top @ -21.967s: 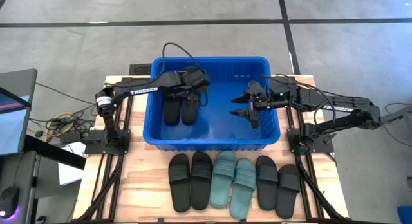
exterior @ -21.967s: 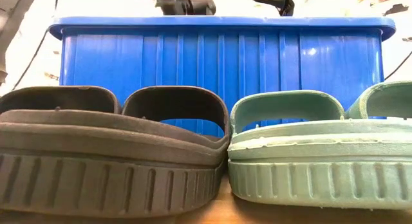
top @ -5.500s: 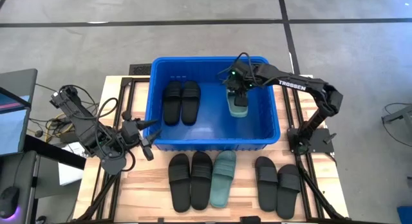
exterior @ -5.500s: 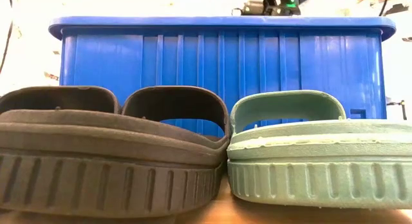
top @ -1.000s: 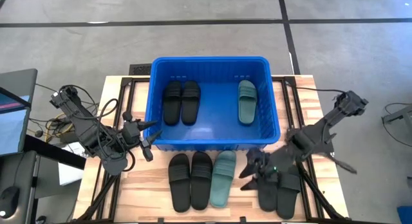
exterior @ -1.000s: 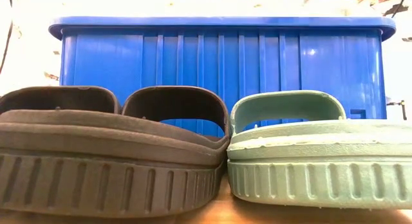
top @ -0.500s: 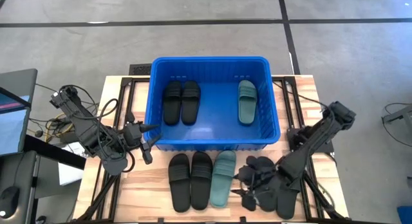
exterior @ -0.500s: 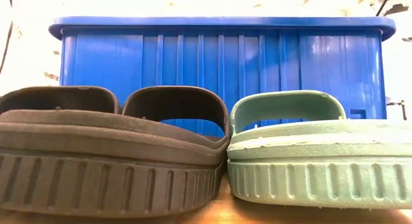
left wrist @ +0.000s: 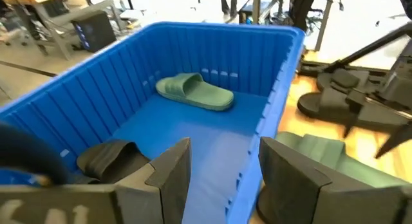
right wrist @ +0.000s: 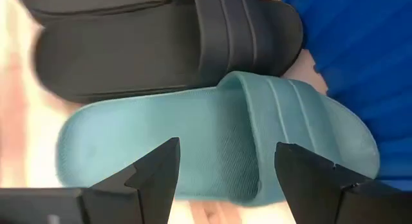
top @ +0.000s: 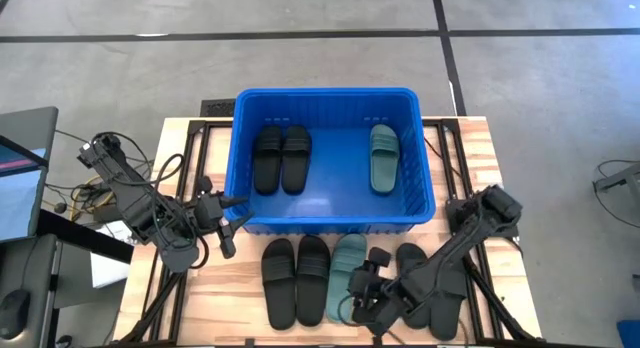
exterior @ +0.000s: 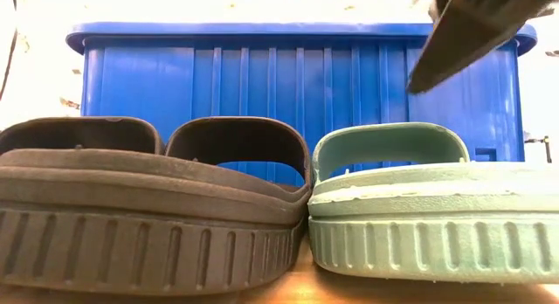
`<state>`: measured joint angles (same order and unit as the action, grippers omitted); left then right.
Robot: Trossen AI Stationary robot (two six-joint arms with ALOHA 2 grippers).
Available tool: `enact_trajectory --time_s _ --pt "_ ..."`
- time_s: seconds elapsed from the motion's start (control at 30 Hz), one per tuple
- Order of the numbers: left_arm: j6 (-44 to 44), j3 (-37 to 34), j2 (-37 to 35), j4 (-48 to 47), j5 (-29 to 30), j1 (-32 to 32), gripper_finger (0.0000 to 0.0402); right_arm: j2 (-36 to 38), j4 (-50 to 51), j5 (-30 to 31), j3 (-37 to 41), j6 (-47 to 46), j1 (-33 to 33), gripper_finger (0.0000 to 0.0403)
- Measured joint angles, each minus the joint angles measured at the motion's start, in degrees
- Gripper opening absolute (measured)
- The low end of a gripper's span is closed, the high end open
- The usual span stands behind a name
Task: Pick and place slides into bin
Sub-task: Put the green slide into the blue bin
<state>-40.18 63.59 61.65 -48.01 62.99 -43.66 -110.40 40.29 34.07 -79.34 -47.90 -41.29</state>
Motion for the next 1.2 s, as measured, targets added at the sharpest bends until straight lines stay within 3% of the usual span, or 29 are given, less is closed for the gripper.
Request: enact_trajectory --time_s 0.43,0.77,0.9,1.13,1.2 --pt "0.0 0.0 0.0 -1.11 -2.55 -0.02 0.0171 -10.48 12.49 1.83 -10.4 -2.06 3.19 0.024" --pt "0.0 0.0 0.0 -1.39 -2.72 -0.02 0.0171 -10.88 20.53 2.26 -10.86 -8.74 5.13 0.0232" --pt "-0.02 0.0 0.0 -1.95 -2.72 -0.01 0.0171 -10.88 20.33 2.29 -10.86 -8.22 5.15 0.0187" --pt "-0.04 0.0 0.0 -2.4 -2.53 0.0 0.0171 -10.88 19.63 2.63 -10.86 -7.22 4.18 0.0029" --pt "-0.04 0.0 0.0 -2.46 -2.52 -0.01 0.0171 -10.88 18.71 2.76 -10.83 -6.68 3.63 0.0012"
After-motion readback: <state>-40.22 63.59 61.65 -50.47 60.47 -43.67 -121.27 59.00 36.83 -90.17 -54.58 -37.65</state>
